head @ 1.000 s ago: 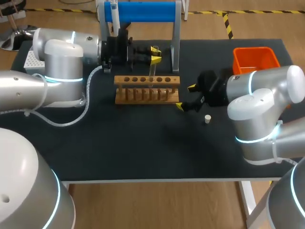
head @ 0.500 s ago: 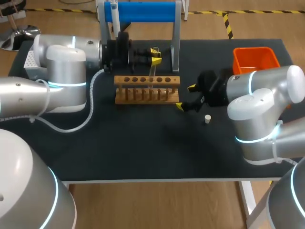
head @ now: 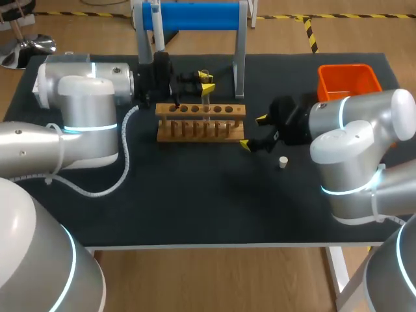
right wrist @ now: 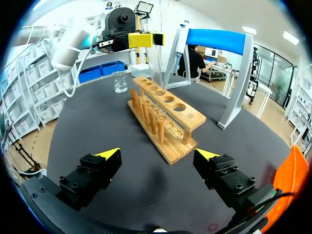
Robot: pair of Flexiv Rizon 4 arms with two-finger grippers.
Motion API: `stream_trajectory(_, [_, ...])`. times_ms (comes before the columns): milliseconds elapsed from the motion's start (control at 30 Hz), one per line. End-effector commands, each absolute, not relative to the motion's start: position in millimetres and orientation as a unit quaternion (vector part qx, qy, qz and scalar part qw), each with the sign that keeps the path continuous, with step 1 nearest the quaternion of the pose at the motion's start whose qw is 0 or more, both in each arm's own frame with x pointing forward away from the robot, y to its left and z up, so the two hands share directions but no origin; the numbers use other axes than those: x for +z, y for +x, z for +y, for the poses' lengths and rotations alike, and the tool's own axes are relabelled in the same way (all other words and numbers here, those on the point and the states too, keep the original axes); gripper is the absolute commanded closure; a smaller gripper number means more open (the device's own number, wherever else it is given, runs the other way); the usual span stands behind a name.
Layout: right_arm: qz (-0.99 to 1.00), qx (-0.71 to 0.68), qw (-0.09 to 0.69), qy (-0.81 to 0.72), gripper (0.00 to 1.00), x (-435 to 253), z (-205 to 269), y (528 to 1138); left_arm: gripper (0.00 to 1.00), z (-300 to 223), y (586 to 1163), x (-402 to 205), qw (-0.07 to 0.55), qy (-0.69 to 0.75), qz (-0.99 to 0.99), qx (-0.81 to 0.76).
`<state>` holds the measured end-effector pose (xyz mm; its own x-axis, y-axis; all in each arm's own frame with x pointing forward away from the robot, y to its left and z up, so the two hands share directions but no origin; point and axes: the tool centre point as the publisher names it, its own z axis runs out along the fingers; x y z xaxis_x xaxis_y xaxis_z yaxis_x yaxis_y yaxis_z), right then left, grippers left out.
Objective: Invert the test tube, pick up the pipette, mount the tip to pipette, aspirate from beaker and dispense into the tube, eject the tip, return the pipette, and cap with the stopper.
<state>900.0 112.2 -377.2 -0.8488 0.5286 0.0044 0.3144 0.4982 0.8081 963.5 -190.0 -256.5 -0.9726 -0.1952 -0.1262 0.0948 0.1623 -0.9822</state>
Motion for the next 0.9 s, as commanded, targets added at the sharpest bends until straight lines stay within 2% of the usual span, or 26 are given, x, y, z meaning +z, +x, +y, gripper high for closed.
stream_trajectory(33, [0.857, 0.437, 0.122, 0.245, 0.0, -377, 111, 900, 1.0, -191, 961, -261, 0.129, -0.039, 0.748, -0.649])
stream_trajectory(900, [0.857, 0.437, 0.122, 0.245, 0.0, -377, 111, 900, 1.0, -198, 978, -266, 0.122, -0.027, 0.76, -0.638])
